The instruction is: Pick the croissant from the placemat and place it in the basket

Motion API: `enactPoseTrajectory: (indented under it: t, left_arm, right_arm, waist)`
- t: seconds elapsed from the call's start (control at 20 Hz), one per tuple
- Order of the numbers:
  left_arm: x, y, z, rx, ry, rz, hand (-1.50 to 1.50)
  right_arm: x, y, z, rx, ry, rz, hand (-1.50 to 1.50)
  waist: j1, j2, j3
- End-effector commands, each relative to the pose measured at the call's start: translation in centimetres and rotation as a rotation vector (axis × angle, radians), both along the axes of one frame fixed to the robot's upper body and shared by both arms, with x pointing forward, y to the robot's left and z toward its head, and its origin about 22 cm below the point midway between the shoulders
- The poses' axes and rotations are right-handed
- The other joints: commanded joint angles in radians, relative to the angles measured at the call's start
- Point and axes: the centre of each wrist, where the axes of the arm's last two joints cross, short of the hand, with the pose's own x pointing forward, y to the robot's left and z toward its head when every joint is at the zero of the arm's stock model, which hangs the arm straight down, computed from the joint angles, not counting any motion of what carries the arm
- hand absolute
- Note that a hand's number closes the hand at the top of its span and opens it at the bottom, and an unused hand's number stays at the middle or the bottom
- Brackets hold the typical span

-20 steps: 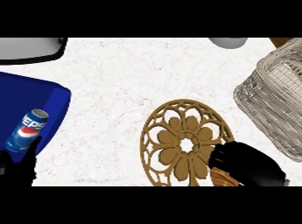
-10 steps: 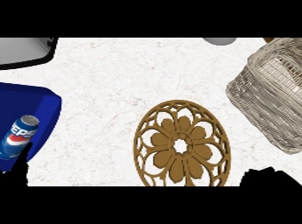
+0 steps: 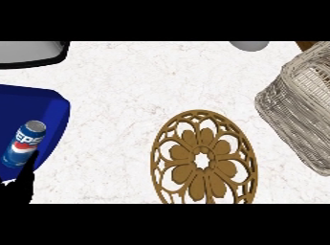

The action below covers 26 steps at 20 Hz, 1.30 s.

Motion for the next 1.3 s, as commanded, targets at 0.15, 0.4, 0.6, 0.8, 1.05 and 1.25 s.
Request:
enactPoseTrajectory:
  t: [0.15, 0.4, 0.6, 0.8, 1.05, 1.25]
  left_arm:
    - [1.0, -1.6, -1.3, -0.050, 0.067, -0.088, 0.00]
    - [1.9, -1.2, -1.2, -0.060, 0.067, -0.098, 0.00]
    - [3.2, -2.9, -1.8, -0.068, 0.073, -0.121, 0.00]
    - [3.2, -3.8, -1.8, -0.064, 0.056, -0.162, 0.00]
    - [4.2, -4.2, -1.9, -0.076, 0.082, -0.161, 0.00]
    - [4.1, -2.2, -2.1, -0.069, 0.047, -0.147, 0.00]
  right_arm:
    - [-0.8, -4.7, 6.8, 0.095, -0.040, -0.169, 1.50]
    - [0.5, -8.8, 12.9, 0.087, -0.016, -0.270, 1.50]
    - [1.9, -10.6, 16.5, 0.086, 0.006, -0.307, 1.50]
    - [3.7, -14.1, 17.4, 0.056, 0.017, -0.346, 1.50]
    - [6.3, -14.4, 14.0, 0.038, 0.059, -0.340, 1.50]
    - [9.0, -15.1, 14.3, 0.098, 0.094, -0.339, 1.50]
  waist:
    - [0.055, 0.013, -0.012]
    - [0.087, 0.015, -0.012]
    - [0.109, 0.017, -0.009]
    - [0.126, 0.019, -0.007]
    - [0.133, 0.022, -0.006]
    - [0.140, 0.022, -0.007]
